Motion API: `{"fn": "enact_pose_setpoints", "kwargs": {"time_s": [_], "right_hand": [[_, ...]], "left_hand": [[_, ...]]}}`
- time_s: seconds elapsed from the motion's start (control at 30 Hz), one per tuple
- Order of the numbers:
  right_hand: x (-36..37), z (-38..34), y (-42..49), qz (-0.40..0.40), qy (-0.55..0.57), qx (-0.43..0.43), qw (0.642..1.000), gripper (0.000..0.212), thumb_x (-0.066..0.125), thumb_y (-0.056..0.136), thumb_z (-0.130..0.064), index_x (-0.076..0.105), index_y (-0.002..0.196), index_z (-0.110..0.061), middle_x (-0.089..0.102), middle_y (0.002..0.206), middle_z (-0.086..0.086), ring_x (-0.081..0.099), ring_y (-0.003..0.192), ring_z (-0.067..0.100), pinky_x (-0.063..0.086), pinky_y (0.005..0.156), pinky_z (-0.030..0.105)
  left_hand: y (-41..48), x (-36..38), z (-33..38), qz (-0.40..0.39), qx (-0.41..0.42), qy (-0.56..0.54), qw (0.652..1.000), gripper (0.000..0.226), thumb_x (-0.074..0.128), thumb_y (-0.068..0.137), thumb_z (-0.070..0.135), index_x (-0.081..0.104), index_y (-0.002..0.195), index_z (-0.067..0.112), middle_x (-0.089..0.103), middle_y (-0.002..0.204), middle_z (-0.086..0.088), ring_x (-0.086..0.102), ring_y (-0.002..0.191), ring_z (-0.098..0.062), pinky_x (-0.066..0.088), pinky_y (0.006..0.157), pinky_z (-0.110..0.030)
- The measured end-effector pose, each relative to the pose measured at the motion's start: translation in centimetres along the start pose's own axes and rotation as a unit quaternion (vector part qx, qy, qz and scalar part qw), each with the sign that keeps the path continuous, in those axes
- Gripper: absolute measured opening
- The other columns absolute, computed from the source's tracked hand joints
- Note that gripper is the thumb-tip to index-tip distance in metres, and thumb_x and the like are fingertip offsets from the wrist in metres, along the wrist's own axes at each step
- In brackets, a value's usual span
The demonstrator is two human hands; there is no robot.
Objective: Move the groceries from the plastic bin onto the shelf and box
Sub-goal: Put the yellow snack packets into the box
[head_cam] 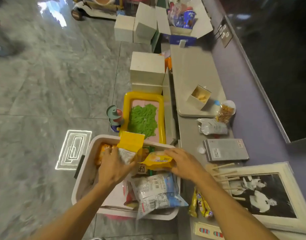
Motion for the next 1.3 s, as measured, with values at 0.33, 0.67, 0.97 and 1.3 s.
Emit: {"fn": "enact_pose_setpoints", "kwargs": {"time_s": [0.33,0.67,0.97,1.3], "right_hand": [[-19.1,-8.0,-12.3,0.207,0.231,0.079,0.947,0.065,0.069,0.084,-0.079,0.064,0.138,-0.045,0.073,0.113,-0.015,0.068,0.101,0.006,0.060,0.086,0.039],[-38.9,-17.2,-27.9,0.391,0.234,0.135,0.880,0.058,0.072,0.083,-0.078,0.078,0.117,-0.031,0.081,0.101,-0.001,0.074,0.093,0.020,0.054,0.074,0.032],[-38.2,-21.7,-45.2,0.524,0.235,0.292,0.765,0.053,0.074,0.087,-0.071,0.078,0.099,-0.019,0.078,0.084,-0.006,0.072,0.078,0.015,0.058,0.070,0.034],[-24.7,-27.7,-71.5,0.584,0.203,0.475,0.626,0.039,0.074,0.092,-0.064,0.077,0.098,-0.026,0.077,0.082,-0.010,0.071,0.076,0.009,0.055,0.067,0.036]], "left_hand": [[-5.9,-20.0,11.8,0.057,0.097,-0.071,0.991,0.061,0.075,0.070,0.075,0.055,0.110,0.034,0.051,0.108,0.005,0.058,0.100,-0.017,0.048,0.076,-0.034],[-14.4,-40.1,27.3,0.086,0.287,-0.064,0.952,0.082,0.077,0.074,0.073,0.057,0.133,0.019,0.053,0.129,-0.006,0.059,0.107,-0.023,0.054,0.089,-0.038],[-24.6,-40.6,36.3,-0.013,0.493,-0.071,0.867,0.070,0.074,0.073,0.076,0.061,0.126,0.032,0.053,0.119,0.001,0.056,0.106,-0.020,0.053,0.088,-0.041],[-48.4,-28.8,40.2,-0.191,0.654,-0.051,0.730,0.053,0.077,0.075,0.070,0.063,0.109,0.032,0.057,0.109,0.007,0.060,0.096,-0.015,0.054,0.082,-0.037]]}}
Point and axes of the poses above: each hand's wrist, its own y-axis towards the middle knuckle, its own x-axis out of the palm, z = x × y, the point moved 1 cm from there along y, towards the middle knuckle
